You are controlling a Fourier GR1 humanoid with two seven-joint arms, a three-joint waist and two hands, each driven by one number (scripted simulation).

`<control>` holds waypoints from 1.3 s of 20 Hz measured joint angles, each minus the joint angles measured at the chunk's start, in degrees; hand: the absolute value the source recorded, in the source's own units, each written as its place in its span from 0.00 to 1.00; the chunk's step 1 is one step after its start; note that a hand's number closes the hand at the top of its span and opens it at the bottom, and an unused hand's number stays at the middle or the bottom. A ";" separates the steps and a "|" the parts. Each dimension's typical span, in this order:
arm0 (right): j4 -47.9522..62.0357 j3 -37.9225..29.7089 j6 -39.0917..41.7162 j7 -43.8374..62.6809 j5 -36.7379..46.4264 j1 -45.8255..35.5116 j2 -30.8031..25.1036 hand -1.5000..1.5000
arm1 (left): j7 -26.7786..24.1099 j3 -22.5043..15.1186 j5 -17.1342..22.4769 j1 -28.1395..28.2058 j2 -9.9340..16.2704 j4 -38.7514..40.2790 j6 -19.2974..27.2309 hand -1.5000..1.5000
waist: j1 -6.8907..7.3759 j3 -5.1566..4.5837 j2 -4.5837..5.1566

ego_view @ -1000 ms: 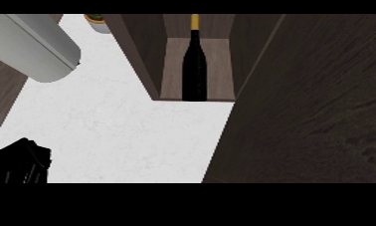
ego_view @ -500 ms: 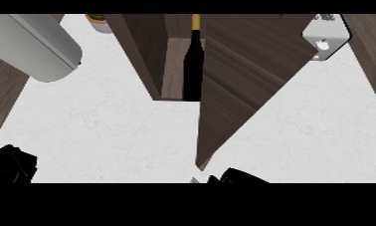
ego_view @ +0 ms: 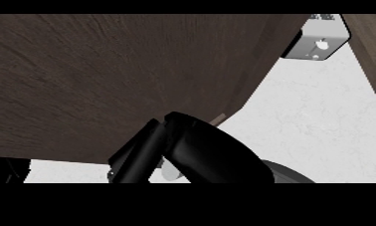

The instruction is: Pick up the wine, place it into the cabinet and close the cabinet

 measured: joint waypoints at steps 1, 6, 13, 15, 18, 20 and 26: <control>1.81 -0.73 -0.42 -0.82 -0.78 -1.37 0.08 1.00 | -0.11 0.01 -0.47 0.40 -0.45 0.01 -0.34 1.00 | 0.00 0.01 0.00; 12.11 -2.34 -2.00 -7.05 -4.42 -6.80 0.27 1.00 | 0.99 1.45 -0.86 0.45 -1.53 -0.25 -1.50 1.00 | 0.04 0.02 0.05; 22.52 -5.89 -0.77 -11.60 -7.57 -8.86 0.26 1.00 | 2.01 2.40 -2.59 0.06 -3.79 0.37 -2.91 1.00 | -0.20 0.03 0.05; 25.56 -7.00 0.27 -12.80 -8.02 -9.28 0.31 1.00 | 2.81 3.57 -2.15 -0.32 -3.74 0.50 -3.60 1.00 | -0.23 0.04 0.02; 29.56 -9.15 2.51 -13.92 -8.47 -10.49 0.19 1.00 | 3.80 3.07 -3.63 -1.43 -4.92 0.58 -3.47 1.00 | -0.33 0.10 -0.19; 31.77 -9.55 4.12 -15.90 -8.52 -10.96 -0.05 1.00 | 3.70 3.59 -3.58 -1.16 -5.10 1.01 -4.65 1.00 | -0.24 0.14 -0.57; 37.58 -11.98 9.65 -21.56 -7.19 -11.79 0.23 1.00 | 4.97 4.32 -3.98 -2.28 -5.77 0.71 -4.47 1.00 | 0.18 -0.12 -1.42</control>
